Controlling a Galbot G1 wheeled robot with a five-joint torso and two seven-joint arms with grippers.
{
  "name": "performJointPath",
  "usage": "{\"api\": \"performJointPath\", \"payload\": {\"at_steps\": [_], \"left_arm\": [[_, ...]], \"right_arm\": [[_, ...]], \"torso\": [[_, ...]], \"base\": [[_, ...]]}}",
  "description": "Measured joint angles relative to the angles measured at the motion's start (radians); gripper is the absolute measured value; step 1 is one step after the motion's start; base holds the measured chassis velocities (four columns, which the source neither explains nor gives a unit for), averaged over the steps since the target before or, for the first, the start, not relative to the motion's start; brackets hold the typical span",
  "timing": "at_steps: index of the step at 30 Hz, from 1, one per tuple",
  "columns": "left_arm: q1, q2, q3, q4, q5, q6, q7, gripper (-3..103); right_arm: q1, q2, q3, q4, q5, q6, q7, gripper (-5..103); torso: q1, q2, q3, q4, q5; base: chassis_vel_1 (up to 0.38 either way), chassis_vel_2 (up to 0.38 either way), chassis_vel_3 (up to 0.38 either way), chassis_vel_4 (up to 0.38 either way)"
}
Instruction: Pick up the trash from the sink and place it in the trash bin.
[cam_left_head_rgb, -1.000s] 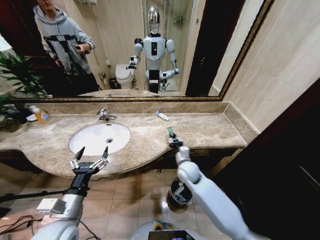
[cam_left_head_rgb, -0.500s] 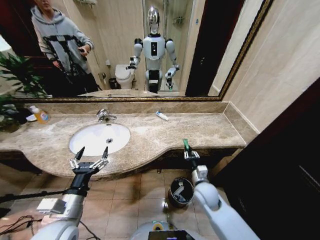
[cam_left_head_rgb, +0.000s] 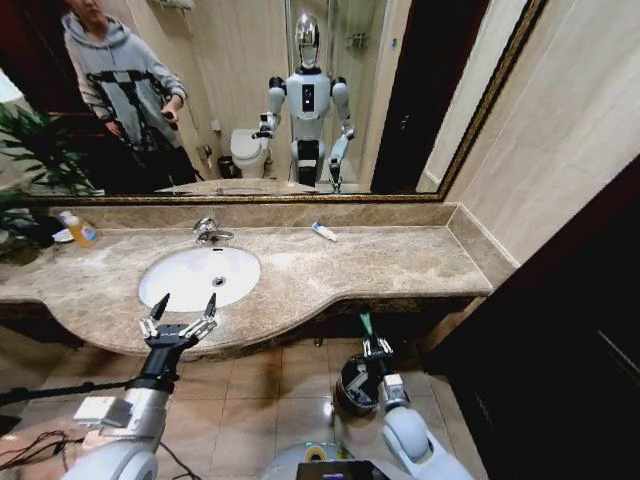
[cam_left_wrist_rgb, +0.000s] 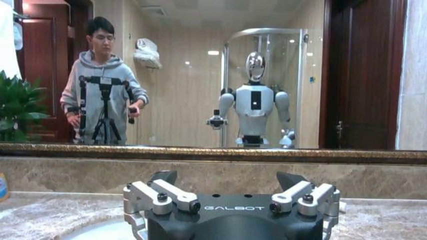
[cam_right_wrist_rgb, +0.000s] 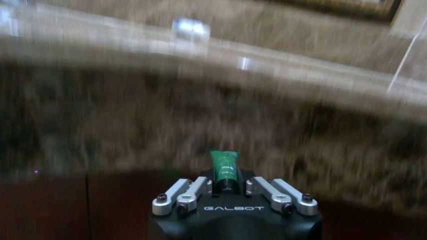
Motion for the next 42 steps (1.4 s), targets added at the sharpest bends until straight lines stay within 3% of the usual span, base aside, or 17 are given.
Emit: {"api": "performJointPath", "payload": {"at_steps": [7,14,22,29,42], "left_arm": [[0.0,0.0,0.0,0.0,0.0,0.0,0.0,100],[0.0,0.0,0.0,0.0,0.0,0.0,0.0,100],[0.0,0.0,0.0,0.0,0.0,0.0,0.0,100],[0.0,0.0,0.0,0.0,0.0,0.0,0.0,100],[0.0,0.0,0.0,0.0,0.0,0.0,0.0,100]], "right_arm": [[0.082,0.044,0.004,-0.343,0.003,0.072,-0.087,20],[0.177,0.075,0.0,-0.592,0.078,0.068,-0.184,20],[0.306,0.127,-0.005,-0.832,0.034,0.078,-0.236,20],[0.411,0.179,0.003,-1.087,0.004,0.131,-0.305,20],[0.465,0.191,0.003,-1.176,-0.011,0.132,-0.347,20]], "torso": [[0.0,0.0,0.0,-0.0001,0.0001],[0.0,0.0,0.0,-0.0001,0.0],[0.0,0.0,0.0,-0.0001,-0.0001],[0.0,0.0,0.0,0.0,0.0001],[0.0,0.0,0.0,0.0,-0.0001]], "base": [[0.0,0.0,0.0,0.0],[0.0,0.0,0.0,0.0],[0.0,0.0,0.0,0.0],[0.0,0.0,0.0,0.0],[0.0,0.0,0.0,0.0]]}}
